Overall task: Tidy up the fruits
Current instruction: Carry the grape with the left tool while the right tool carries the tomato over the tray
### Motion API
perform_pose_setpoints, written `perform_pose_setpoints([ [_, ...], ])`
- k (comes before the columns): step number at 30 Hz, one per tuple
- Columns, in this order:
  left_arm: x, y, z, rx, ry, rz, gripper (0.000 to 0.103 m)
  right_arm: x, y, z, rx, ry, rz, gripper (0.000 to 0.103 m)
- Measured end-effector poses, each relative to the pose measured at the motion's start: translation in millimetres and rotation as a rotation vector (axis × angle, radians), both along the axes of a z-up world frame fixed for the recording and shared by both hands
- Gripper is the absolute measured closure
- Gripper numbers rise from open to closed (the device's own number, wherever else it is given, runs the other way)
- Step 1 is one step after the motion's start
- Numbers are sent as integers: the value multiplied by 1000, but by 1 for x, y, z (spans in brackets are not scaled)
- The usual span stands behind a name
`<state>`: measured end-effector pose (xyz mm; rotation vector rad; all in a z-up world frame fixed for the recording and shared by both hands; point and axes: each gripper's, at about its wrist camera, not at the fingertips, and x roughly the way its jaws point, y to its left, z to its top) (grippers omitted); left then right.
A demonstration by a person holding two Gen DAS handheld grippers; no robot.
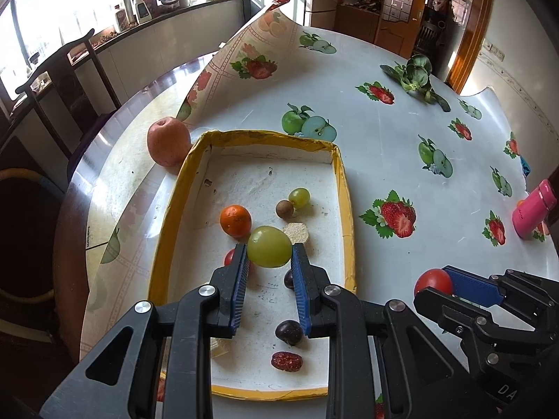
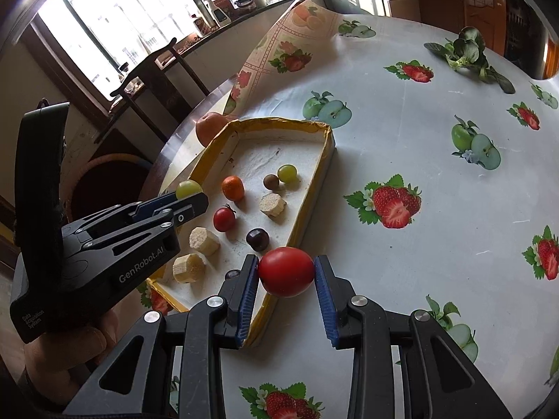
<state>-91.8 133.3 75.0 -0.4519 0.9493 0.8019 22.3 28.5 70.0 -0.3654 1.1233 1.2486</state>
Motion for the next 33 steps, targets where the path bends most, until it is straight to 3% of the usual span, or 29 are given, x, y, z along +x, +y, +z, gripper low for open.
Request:
perform_pose_setpoints([
  [12, -13, 17, -4, -8, -1, 31, 81, -14, 28, 2, 15, -4, 18, 70],
  [33, -11, 47, -25, -31, 37, 53, 81, 0, 68, -15, 20, 11, -1, 70],
])
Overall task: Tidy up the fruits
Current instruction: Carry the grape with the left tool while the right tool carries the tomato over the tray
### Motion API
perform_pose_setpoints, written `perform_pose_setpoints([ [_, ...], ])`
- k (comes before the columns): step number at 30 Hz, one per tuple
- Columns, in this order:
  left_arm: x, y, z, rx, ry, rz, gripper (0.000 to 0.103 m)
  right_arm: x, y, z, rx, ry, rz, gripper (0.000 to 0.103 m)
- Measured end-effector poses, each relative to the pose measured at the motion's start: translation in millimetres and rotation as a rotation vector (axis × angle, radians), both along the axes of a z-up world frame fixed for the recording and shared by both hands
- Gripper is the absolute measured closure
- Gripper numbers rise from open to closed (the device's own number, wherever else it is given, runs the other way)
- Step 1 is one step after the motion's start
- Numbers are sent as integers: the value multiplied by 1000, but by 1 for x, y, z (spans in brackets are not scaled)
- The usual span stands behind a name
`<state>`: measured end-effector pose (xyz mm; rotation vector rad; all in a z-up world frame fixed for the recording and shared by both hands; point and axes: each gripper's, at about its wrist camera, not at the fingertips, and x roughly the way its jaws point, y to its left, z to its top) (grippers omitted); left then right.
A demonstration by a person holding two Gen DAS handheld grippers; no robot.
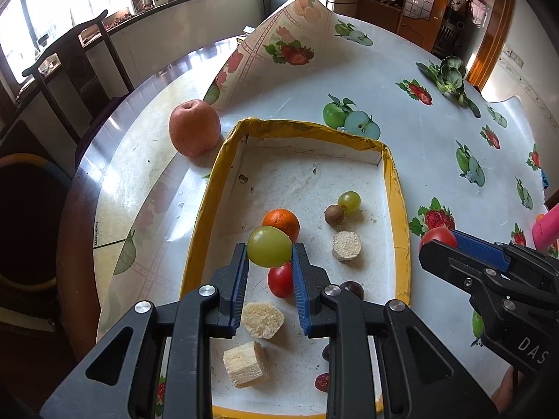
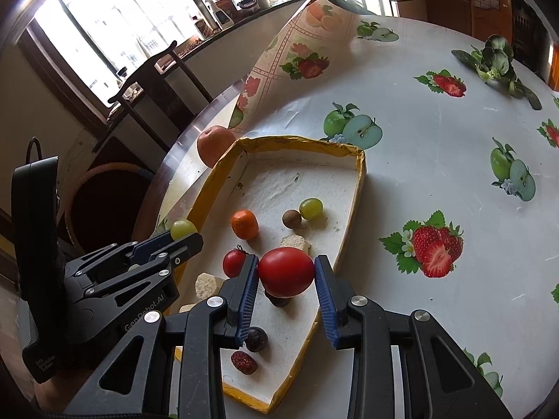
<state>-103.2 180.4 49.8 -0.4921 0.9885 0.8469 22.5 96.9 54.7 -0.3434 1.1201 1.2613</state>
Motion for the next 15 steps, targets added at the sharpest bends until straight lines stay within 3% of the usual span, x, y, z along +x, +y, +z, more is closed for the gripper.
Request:
perform_pose_setpoints([
  [15, 21, 38, -11, 1, 15, 11, 81, 23, 50, -10, 15, -33, 16, 70],
])
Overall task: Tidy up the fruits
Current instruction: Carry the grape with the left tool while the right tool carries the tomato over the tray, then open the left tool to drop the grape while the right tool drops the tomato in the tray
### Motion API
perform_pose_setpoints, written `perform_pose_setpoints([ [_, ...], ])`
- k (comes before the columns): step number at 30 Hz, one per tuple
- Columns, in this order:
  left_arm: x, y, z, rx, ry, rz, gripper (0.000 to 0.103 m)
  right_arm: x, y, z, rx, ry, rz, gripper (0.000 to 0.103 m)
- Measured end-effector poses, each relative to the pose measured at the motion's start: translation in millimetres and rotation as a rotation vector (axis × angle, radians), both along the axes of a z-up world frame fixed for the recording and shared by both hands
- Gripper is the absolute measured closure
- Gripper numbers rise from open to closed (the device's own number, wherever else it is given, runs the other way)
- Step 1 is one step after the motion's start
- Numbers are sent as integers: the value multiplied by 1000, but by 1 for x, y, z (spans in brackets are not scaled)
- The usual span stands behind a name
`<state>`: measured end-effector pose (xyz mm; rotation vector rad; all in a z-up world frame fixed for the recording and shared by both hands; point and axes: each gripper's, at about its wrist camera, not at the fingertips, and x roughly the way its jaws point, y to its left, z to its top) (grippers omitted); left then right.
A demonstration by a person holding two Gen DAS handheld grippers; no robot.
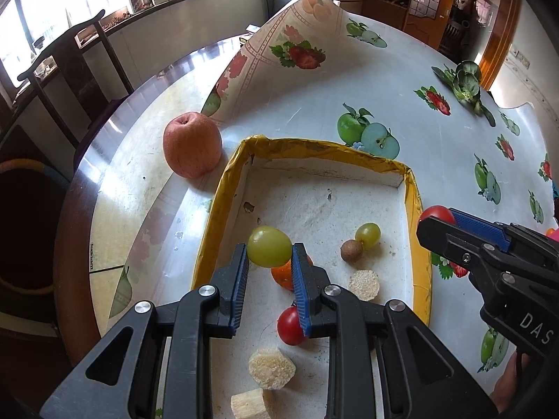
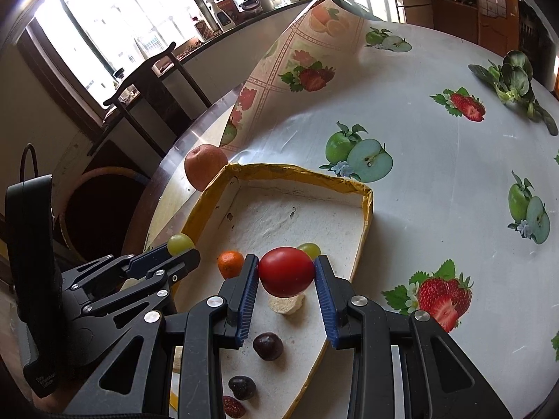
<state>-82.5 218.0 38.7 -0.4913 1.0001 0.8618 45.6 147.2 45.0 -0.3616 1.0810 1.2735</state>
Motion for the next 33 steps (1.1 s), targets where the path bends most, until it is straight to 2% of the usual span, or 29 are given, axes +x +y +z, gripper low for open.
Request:
perform_pose_setpoints([
  [17, 32, 45, -28, -57, 8, 12, 81, 17, 43, -31, -15, -49, 9, 70],
  [25, 47, 54, -49, -84, 40, 7, 81, 13, 58, -49, -41, -110, 7, 70],
  [33, 50, 55, -62, -96, 68, 3, 80, 18, 61, -64, -71, -115, 7, 70],
])
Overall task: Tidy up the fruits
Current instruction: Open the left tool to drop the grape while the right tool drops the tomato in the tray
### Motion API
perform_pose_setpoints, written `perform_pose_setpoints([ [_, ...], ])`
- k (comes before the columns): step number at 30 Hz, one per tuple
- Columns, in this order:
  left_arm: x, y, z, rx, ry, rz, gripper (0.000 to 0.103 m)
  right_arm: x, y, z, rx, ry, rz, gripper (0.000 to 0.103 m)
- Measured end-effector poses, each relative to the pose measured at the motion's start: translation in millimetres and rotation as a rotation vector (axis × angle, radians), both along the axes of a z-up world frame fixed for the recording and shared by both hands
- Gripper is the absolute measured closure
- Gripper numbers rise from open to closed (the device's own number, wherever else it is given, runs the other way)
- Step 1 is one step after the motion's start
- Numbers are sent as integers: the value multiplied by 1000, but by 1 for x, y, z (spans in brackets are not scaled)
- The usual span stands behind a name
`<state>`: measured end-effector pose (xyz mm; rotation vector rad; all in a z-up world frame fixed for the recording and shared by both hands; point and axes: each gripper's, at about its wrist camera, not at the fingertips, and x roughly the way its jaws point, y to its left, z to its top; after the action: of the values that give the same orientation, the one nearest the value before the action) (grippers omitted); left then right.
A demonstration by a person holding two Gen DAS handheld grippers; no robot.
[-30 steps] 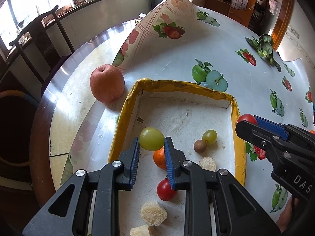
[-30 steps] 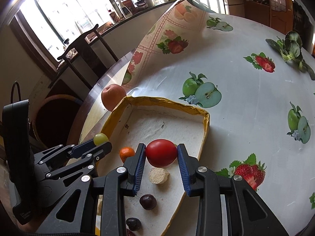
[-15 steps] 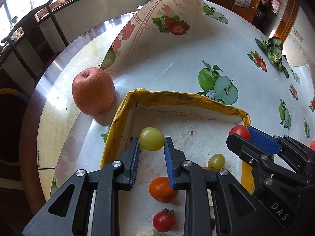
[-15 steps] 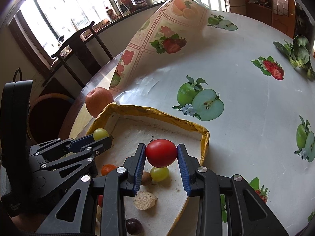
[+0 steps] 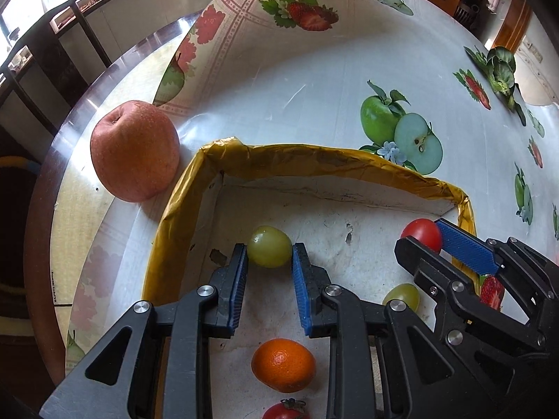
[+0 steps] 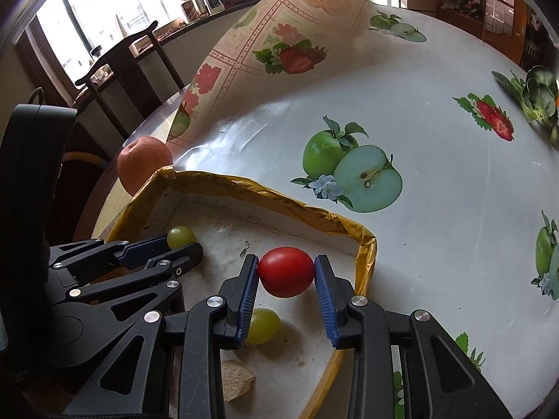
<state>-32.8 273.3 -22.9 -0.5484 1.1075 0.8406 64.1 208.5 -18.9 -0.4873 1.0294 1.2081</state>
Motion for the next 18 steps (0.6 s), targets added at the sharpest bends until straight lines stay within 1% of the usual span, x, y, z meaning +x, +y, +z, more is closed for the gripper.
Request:
perform_pose_setpoints([
  [2, 0, 0, -1, 6, 15, 4, 73, -1, 0, 0, 2, -9, 6, 70],
  [4, -1, 1, -3, 14, 30, 16, 60, -1, 0, 0, 3, -16, 8, 69],
  [11, -3, -3, -2, 18, 38, 13, 57, 0, 0, 0, 0, -12, 23, 69],
  [13, -4, -6, 1, 20, 33, 16, 53, 0, -1, 2, -1, -8, 23, 69],
  [17, -6, -14, 9, 30, 23, 11, 53, 0, -5, 11, 10, -9, 20, 68],
  [18, -7, -16, 11, 33, 22, 9, 53, 1, -8, 14, 18, -9, 18, 64],
])
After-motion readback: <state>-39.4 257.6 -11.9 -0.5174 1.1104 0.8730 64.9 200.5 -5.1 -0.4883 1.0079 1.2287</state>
